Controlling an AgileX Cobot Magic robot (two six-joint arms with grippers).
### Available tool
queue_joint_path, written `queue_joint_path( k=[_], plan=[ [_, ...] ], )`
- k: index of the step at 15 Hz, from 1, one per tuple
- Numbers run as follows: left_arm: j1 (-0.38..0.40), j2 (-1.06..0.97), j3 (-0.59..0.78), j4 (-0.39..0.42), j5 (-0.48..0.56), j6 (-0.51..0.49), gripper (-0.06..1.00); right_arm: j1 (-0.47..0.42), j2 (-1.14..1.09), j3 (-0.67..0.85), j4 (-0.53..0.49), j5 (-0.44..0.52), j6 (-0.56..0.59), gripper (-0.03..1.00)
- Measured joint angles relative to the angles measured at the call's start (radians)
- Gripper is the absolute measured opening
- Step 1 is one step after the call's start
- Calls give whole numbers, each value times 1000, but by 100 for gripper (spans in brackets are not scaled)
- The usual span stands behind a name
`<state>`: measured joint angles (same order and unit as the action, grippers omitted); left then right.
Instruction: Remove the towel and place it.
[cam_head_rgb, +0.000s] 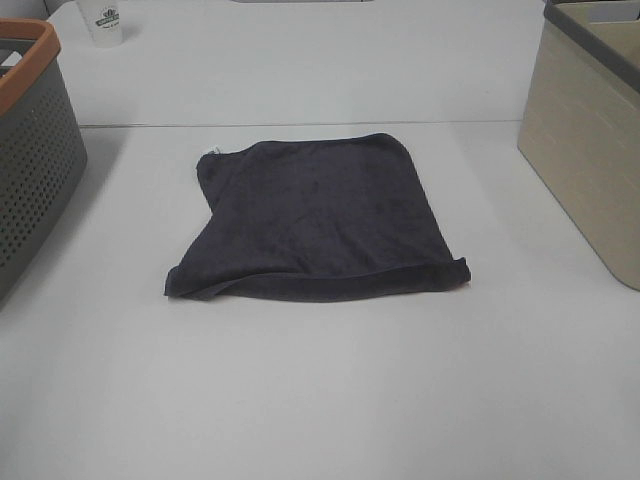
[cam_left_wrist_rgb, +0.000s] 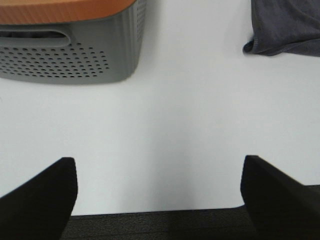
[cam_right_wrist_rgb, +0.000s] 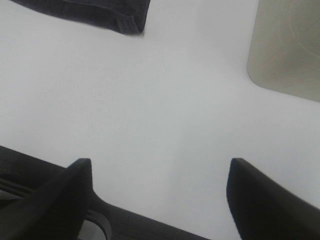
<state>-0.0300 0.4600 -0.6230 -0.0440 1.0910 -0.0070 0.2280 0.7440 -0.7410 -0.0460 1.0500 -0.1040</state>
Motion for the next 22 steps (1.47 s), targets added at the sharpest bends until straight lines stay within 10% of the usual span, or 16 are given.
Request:
queue_joint_path(
  k=[22],
  plan=[
    [0, -465, 114, -61, -39, 73, 82, 0, -715, 238, 123, 1, -36, 74]
  ],
)
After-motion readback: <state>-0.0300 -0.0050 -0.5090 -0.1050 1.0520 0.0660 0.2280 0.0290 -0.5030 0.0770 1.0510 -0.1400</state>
